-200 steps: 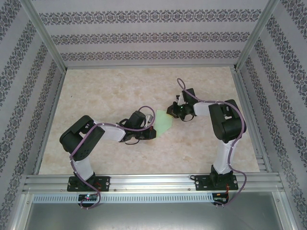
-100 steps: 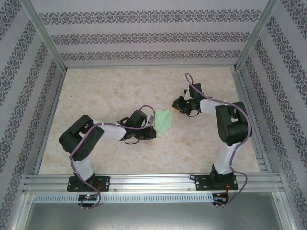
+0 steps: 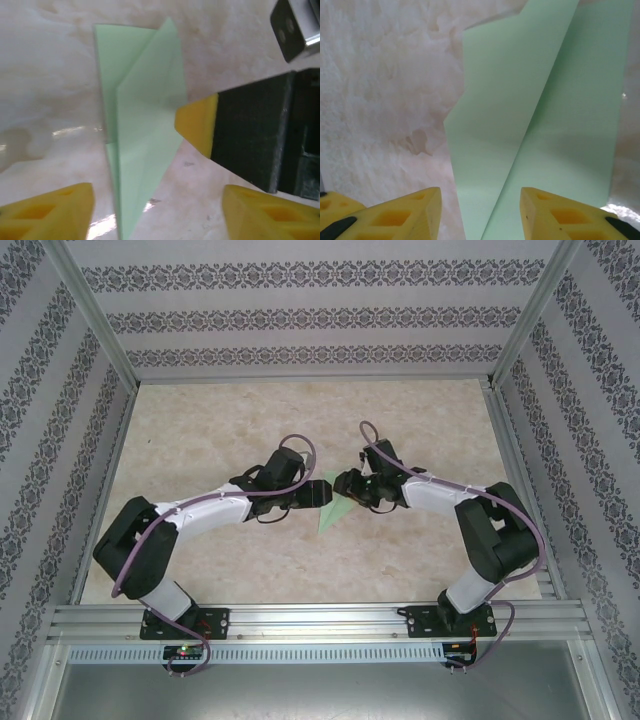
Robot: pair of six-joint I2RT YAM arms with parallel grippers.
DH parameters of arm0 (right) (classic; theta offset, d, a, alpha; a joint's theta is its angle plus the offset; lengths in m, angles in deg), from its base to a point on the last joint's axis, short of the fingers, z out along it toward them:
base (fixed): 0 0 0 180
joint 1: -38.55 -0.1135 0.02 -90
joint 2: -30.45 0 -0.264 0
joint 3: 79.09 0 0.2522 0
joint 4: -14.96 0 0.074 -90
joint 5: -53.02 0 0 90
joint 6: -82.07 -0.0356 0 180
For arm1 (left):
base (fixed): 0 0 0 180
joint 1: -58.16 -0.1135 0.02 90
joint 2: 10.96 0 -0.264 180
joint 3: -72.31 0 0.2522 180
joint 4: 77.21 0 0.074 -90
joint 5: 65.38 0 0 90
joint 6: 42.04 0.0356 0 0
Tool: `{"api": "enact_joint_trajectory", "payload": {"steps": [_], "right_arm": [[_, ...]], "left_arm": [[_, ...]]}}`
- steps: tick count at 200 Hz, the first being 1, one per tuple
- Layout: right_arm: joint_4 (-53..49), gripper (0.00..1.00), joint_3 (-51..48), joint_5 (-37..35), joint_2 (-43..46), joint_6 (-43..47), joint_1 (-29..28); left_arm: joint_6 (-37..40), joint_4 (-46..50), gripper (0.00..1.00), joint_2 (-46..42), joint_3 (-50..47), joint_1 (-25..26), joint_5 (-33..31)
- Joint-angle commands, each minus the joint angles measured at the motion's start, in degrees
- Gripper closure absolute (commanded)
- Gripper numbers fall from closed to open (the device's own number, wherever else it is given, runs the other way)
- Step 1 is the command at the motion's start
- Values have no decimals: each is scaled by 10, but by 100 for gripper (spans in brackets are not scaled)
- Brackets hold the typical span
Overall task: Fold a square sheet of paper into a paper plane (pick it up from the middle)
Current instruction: Turn over the paper at the center of the table.
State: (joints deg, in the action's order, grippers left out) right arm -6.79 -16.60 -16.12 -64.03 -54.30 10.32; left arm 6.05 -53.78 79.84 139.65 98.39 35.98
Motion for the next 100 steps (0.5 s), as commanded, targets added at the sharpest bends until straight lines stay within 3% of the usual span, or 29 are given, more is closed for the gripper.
{"api": "enact_joint_trajectory", "payload": {"steps": [1,26,39,100], "right_arm": [[17,55,5,-45,-20,-26,-11],[5,57,20,-57,-34,-24,-17],[3,57,25,-59,-39,-22,-17],[19,61,56,-16,-85,-14,-23]], "left_arm": [[8,67,23,-25,1,-14,-69],[10,94,11,-52,-14,-31,-95],[3,99,0,-69,-28,-41,-105],[-35,95,0,-102,-61,-79,-92]]}}
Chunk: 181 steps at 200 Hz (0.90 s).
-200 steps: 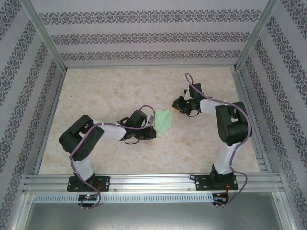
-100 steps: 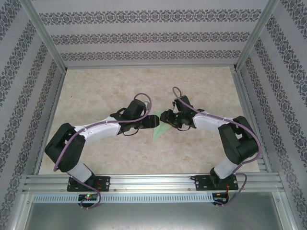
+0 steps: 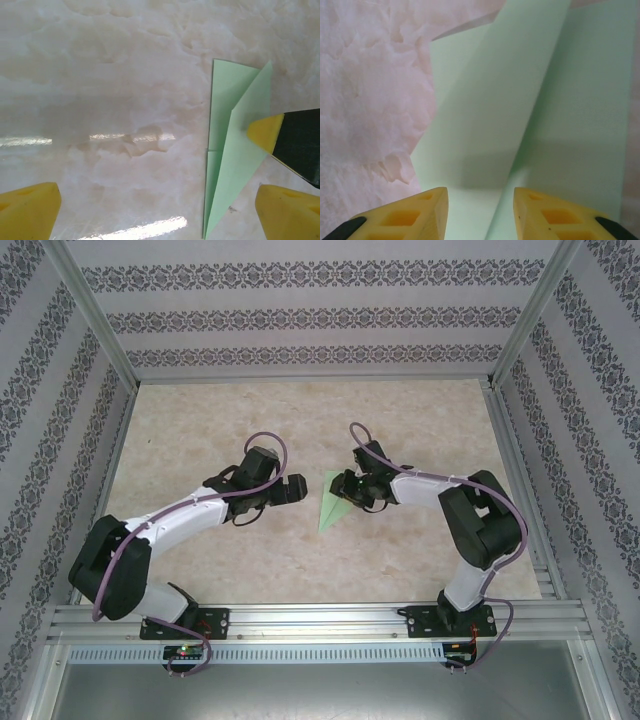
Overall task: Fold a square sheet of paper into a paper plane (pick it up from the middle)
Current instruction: Turn over the paper at the center of the table.
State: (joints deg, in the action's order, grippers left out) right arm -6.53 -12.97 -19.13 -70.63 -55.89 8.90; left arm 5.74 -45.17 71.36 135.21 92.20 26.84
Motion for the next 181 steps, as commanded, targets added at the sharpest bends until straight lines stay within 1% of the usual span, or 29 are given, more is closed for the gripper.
{"api": "enact_joint_trajectory", "payload": {"steps": [1,28,54,75,93,116,140,151,167,181], "right_arm": [[17,61,20,15,-20,2,-8],[38,61,17,28,-25,-6,-12],[51,62,5,34,-19,-13,-14],[79,64,-9,43,-15,-24,-14],[109,67,-24,53,-16,-39,-14],[127,72,-35,55,-18,-46,-17],[138,82,-44,50,-13,-48,-18],[146,87,-50,47,-2,-49,-18],[160,91,-58,43,21,-48,-18],[177,93,-63,57,46,-49,-15]], "left_arm": [[-33,8,0,-17,-18,-18,1],[-58,-21,0,-22,-34,-31,27],[-59,-11,0,-21,-29,-36,39],[-62,-1,0,-22,-27,-43,44],[-71,-14,0,-21,-32,-50,71],[-76,-33,0,-13,-36,-60,112],[-77,-58,1,-6,-39,-67,152],[-76,-67,2,-5,-40,-69,169],[-75,-84,2,-7,-41,-73,200],[-78,-107,3,-7,-44,-79,236]]}}
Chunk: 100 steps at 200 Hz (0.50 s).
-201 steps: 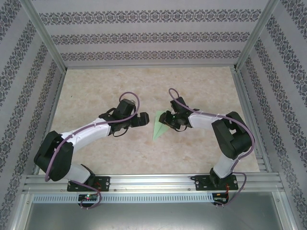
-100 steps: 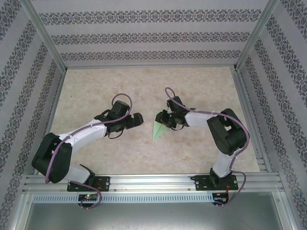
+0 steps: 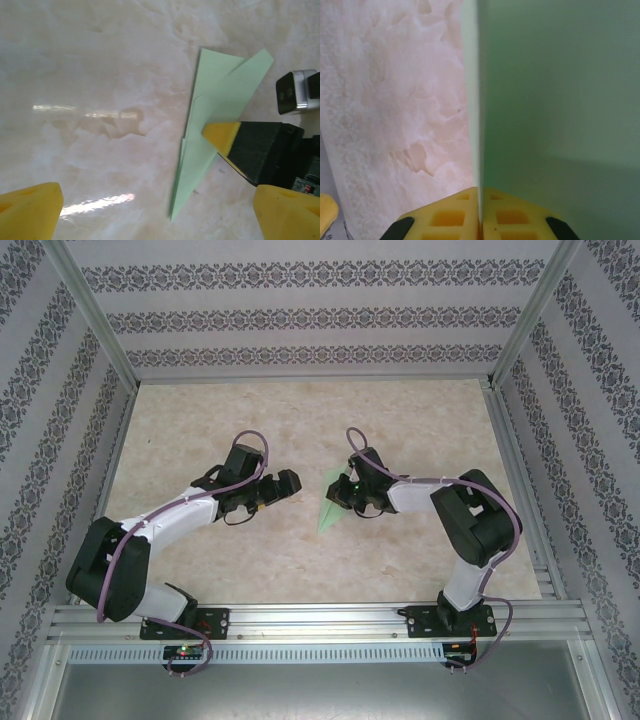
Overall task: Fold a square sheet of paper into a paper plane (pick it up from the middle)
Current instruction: Turn over the paper at the center of the table.
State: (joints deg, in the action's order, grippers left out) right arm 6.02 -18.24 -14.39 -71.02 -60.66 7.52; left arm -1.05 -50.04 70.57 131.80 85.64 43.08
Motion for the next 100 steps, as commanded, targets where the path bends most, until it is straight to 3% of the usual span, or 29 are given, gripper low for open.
{"api": "enact_joint_trajectory", "payload": {"steps": [1,56,84,100], "right_arm": [[54,93,-11,11,52,-2,-1],[203,93,-24,140,121,-79,17],[262,92,-20,172,127,-131,17],[295,91,-21,181,124,-155,17]], "left_arm": [[-11,-60,3,1,-10,-14,76],[-80,-225,0,-3,-37,-22,211],[-123,-317,0,1,-51,-22,256],[-146,-369,6,-2,-60,-22,266]]}}
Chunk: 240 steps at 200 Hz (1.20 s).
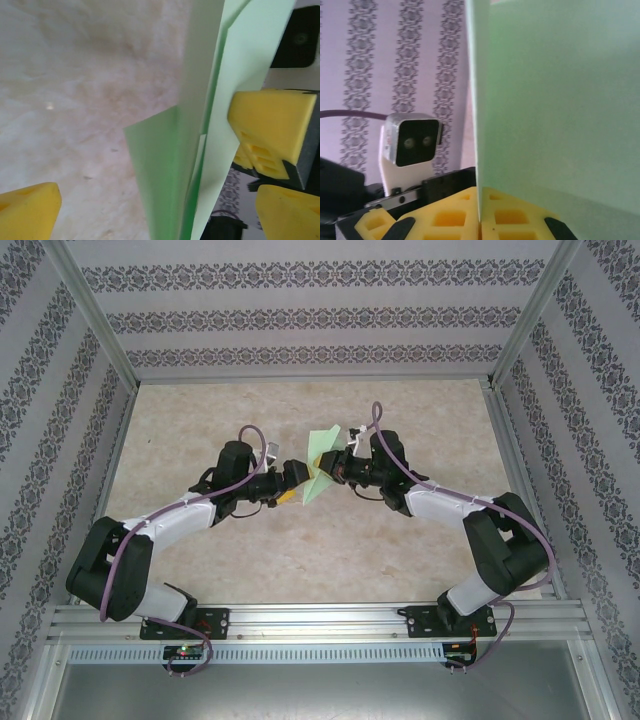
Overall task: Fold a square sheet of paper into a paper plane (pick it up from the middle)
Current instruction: Turn over the paper at the center of the table.
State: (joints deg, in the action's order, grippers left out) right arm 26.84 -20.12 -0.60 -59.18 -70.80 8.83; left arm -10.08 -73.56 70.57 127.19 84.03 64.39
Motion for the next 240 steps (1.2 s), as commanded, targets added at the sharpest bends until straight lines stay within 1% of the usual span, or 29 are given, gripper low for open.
{"api": "enact_joint_trajectory", "payload": {"steps": [1,6,17,31,41,61,76,84,119,132,147,162,168,184,194,204,214,224,240], "right_arm": [[89,91,-3,44,5,-55,4],[98,91,-4,45,4,-63,4],[119,91,-6,47,0,-77,3],[137,91,-9,50,-4,-91,3],[145,91,-10,51,-8,-98,3],[150,90,-11,55,-12,-103,3],[139,90,-12,52,-12,-97,3],[129,90,-13,50,-11,-92,4],[72,88,-7,43,-4,-63,7],[38,84,-3,39,2,-47,12],[-2,72,1,30,16,-23,18],[-64,60,11,11,35,11,23],[-89,56,14,3,44,25,26],[-149,48,19,-25,70,60,32],[-201,41,24,-58,90,90,36],[-256,36,30,-105,110,120,36],[-313,31,35,-154,129,149,35],[-356,26,35,-203,147,170,33],[-405,21,31,-265,169,190,33]], "left_arm": [[-57,-136,6,-2,-15,-6,53],[-64,-150,9,-2,-17,-6,55],[-78,-169,21,-1,-21,-6,55],[-93,-197,29,2,-28,-5,54],[-94,-199,34,2,-29,-5,53],[-92,-204,50,2,-33,-6,50],[-91,-207,59,-2,-33,-6,49],[-87,-206,63,-5,-33,-6,47],[-59,-173,75,-18,-27,-6,36],[-44,-151,80,-23,-23,-6,29],[-26,-133,85,-26,-20,-6,27],[-8,-114,90,-30,-16,-6,21],[5,-92,91,-33,-12,-6,17],[47,-19,93,-38,5,-6,-3],[81,40,92,-43,21,-6,-23],[124,121,93,-46,44,-6,-54],[172,215,93,-46,78,-4,-101],[215,313,92,-42,119,0,-164],[267,434,92,-26,180,15,-266]]}}
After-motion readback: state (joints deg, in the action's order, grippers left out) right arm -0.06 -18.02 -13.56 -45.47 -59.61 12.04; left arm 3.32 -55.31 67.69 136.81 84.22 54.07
